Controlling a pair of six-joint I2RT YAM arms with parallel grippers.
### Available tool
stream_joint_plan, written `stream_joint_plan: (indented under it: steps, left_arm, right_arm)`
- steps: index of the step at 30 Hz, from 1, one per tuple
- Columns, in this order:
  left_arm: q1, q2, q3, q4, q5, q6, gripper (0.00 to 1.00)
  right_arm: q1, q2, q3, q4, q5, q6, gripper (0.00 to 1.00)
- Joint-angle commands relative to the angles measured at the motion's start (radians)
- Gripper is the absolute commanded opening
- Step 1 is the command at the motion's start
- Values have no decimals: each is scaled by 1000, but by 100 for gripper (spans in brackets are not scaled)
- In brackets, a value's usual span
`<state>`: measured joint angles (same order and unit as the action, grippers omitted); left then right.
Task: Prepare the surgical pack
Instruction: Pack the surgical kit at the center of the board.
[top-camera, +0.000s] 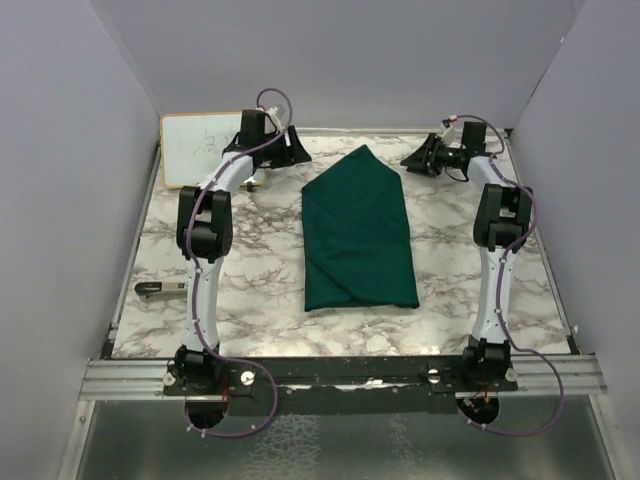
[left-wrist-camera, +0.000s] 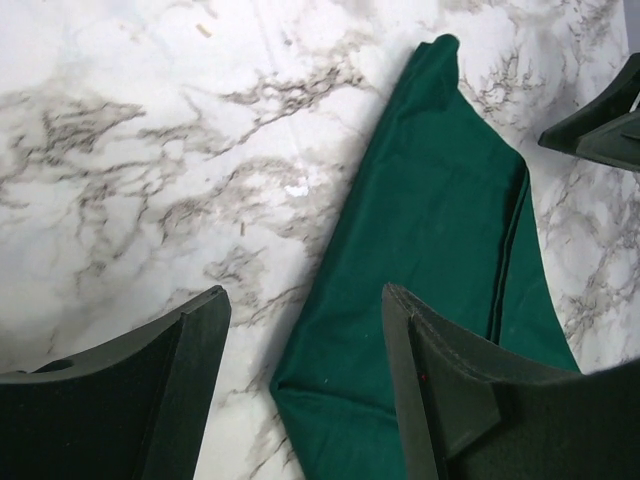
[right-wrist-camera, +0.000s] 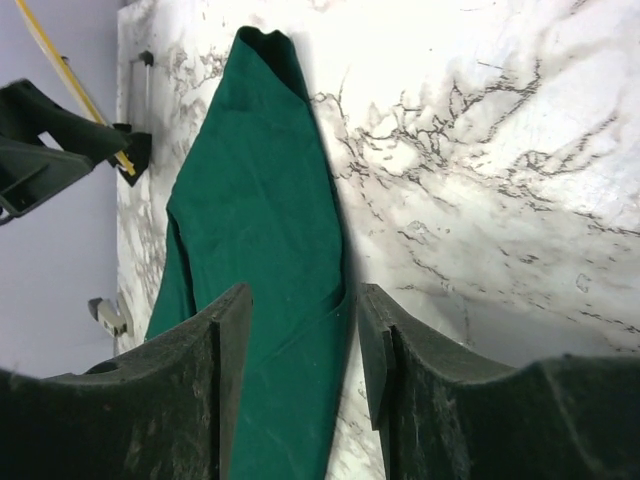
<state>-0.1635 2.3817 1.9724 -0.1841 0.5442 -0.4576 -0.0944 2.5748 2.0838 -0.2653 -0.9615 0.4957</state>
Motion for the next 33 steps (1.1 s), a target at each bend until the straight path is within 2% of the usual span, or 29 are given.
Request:
stream_joint_plan:
  steps: [1,8,12,16,24,33]
  left_arm:
    - [-38,67,109,-25,37,63,65]
    - [-77,223,281,-43,-54,100,63]
    - [-85,308,382,-34,-38,53,55]
    - [-112,333,377,6,-42,43,53]
    - [-116,438,398,155,50,-176,41]
    - [-134,513,456,344,138,-358,43]
  right_arm:
    - [2,30,73,-121,19,-101,48]
    - [4,43,45,-88,-5,-86,47]
    - [4,24,-15,-41,-12,-64,47]
    - [4,14,-70,13,-17,-41,46]
    - [4,-12,-147,85,-40,7,45]
    - [3,-42,-173,74,-36,-8,45]
